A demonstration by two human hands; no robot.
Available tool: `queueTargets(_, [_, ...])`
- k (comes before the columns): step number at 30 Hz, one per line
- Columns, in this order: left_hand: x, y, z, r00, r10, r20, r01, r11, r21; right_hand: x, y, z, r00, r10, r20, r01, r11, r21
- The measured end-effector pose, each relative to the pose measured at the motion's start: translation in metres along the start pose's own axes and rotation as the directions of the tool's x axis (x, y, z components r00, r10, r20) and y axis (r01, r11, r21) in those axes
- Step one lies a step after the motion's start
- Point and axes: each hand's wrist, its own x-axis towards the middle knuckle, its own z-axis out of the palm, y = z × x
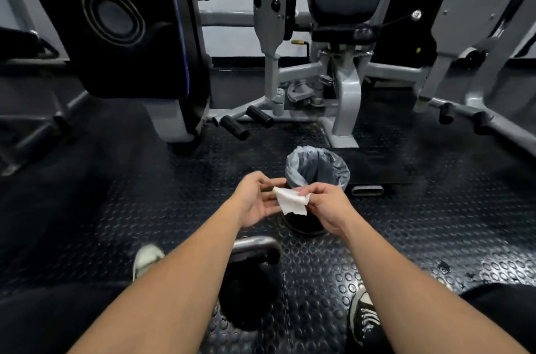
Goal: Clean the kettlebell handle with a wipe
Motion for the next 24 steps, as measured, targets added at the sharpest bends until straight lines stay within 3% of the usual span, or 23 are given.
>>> queueTargets(2, [-0.003,0.001,-0.007,0.999,-0.01,0.036,0.009,1.0,0.027,0.006,-0.002,0.006,0.999,-0.04,0.016,0.041,0.999,-0.003])
queueTargets(6, [0.002,0.004,-0.028,0.993,0.12,-0.002,-0.113,0.944,0.311,0.012,-0.004,0.031,0.998,-0.059,0.002,0.059,0.998,0.007])
queueTargets(9, [0.004,0.009,-0.05,0.984,0.179,0.006,-0.167,0.9,0.402,0.015,0.002,0.044,1.0,0.024,-0.005,-0.023,0.993,0.115])
queueTargets(11, [0.005,0.005,-0.061,0.978,0.208,0.013,-0.191,0.867,0.461,0.015,0.013,0.051,0.994,0.095,0.063,-0.102,0.987,0.123])
queueTargets(14, [0.007,-0.002,-0.068,0.968,0.251,0.006,-0.208,0.789,0.578,0.016,0.036,0.059,0.984,0.104,0.142,-0.1,0.994,-0.037])
queueTargets(16, [0.012,-0.006,-0.073,0.964,0.259,-0.056,-0.181,0.8,0.572,0.024,0.051,0.06,0.991,0.065,0.119,-0.051,0.992,-0.115])
queueTargets(20, [0.027,-0.027,-0.1,0.944,0.239,-0.227,-0.066,0.811,0.581,0.048,0.082,0.04,0.999,-0.048,-0.017,0.04,0.942,-0.332])
queueTargets(24, [0.03,-0.063,-0.135,0.869,0.262,-0.419,0.021,0.827,0.561,0.045,0.119,0.021,0.978,-0.123,-0.169,0.025,0.872,-0.49])
